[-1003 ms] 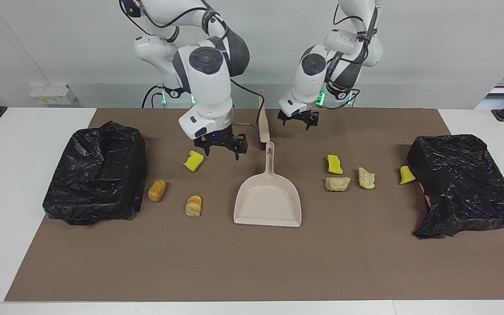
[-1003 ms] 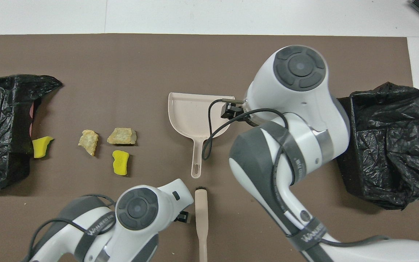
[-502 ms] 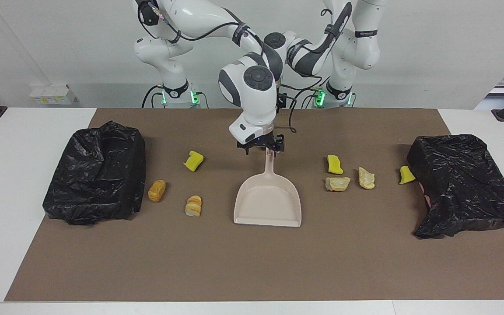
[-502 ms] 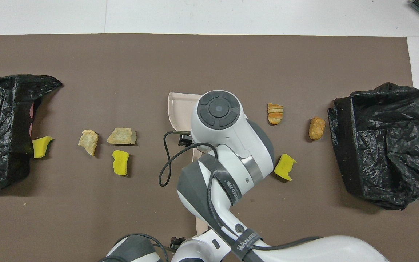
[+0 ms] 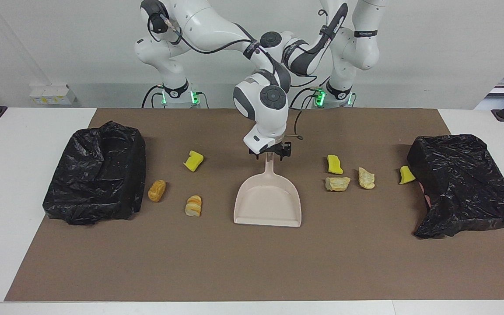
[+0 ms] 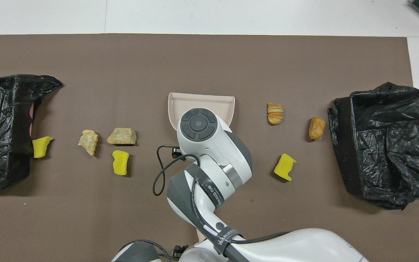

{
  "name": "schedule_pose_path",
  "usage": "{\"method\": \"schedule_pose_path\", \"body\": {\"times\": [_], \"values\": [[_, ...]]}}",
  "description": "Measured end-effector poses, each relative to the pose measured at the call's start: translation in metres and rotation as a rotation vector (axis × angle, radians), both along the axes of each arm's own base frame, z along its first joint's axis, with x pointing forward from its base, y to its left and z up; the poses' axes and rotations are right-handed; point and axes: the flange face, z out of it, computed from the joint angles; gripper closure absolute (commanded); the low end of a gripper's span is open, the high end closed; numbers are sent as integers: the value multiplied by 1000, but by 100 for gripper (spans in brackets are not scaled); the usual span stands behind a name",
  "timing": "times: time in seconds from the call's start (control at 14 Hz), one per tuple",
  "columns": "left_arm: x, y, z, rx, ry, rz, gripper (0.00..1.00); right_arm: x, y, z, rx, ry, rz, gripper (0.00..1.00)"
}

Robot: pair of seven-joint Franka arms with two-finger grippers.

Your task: Sweep and dump trash in bin

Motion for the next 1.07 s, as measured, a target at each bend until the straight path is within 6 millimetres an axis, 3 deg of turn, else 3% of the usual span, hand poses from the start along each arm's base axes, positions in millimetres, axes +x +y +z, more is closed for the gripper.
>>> {"method": "schedule_pose_path", "body": {"times": [0.14, 0.21, 0.43, 0.57, 0.86, 0.93, 1.0, 1.07], "values": [[-2, -1, 0, -8, 16, 13, 10, -3, 3, -1, -2, 3, 6, 84], [-3, -2, 0, -10, 21, 13, 13, -4, 3, -1, -2, 3, 7, 100], [-7, -3, -1, -15, 35, 20, 26, -3, 3, 2, 1, -3, 7, 100], [-7, -3, -4, -15, 51, 32, 42, -1, 1, 10, 7, -15, 3, 100], [-7, -4, -8, -11, 63, 42, 42, 8, -19, 47, 9, -60, 48, 100], [-7, -4, -9, -12, 69, 47, 51, 14, -32, 60, 9, -69, 88, 100], [-7, -4, -11, -11, 73, 51, 81, 21, -50, 74, 12, -78, 130, 100], [-7, -4, -13, -9, 75, 52, 100, 29, -69, 86, 20, -90, 179, 100]]}}
